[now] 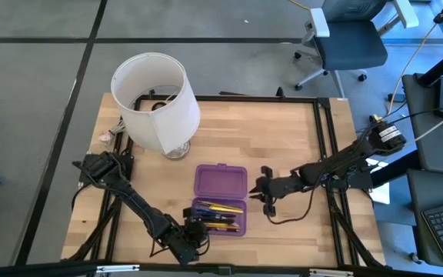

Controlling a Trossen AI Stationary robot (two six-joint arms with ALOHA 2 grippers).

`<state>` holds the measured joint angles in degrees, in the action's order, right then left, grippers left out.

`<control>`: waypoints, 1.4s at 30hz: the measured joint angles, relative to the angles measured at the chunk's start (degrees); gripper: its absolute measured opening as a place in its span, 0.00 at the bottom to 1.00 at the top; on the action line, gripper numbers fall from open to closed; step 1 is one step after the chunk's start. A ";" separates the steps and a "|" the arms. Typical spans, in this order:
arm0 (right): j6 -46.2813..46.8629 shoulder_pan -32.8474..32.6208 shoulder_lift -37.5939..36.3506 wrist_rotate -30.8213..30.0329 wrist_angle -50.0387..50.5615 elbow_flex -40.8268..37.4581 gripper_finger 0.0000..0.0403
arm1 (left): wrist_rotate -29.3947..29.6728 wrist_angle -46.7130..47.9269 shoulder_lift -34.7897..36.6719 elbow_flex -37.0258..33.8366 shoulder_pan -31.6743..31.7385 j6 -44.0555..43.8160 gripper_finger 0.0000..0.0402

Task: Pick & place school supplies into a supply box
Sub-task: Close the purple supply box

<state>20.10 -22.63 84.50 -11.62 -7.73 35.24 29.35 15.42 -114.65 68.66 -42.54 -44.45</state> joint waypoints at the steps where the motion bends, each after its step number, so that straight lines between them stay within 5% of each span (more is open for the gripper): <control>1: 1.61 0.13 -0.49 0.05 0.28 0.00 0.21 | 0.01 0.08 0.00 0.00 0.00 -0.01 0.41; 10: 15.29 8.40 -3.27 7.08 13.54 0.00 0.19 | 0.28 0.26 0.00 0.00 -0.04 0.07 0.41; 17: 1.28 11.06 -3.29 8.55 12.96 0.00 0.13 | 0.58 1.00 0.00 0.00 -0.04 0.21 0.40; 25: 3.54 7.27 -3.27 2.72 14.80 -0.02 0.14 | 1.28 1.66 0.00 -0.02 -0.04 0.22 0.41; 30: 3.69 4.62 -3.27 2.08 14.43 -0.02 0.28 | 1.39 1.66 0.00 -0.02 -0.04 0.22 0.40; 42: 10.94 -0.83 -2.53 -11.02 13.89 -0.02 0.82 | 1.48 1.61 0.02 -0.02 -0.04 0.22 0.41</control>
<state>31.04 -23.46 81.97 -22.63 6.16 35.22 30.83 17.04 -114.63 68.64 -42.59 -44.23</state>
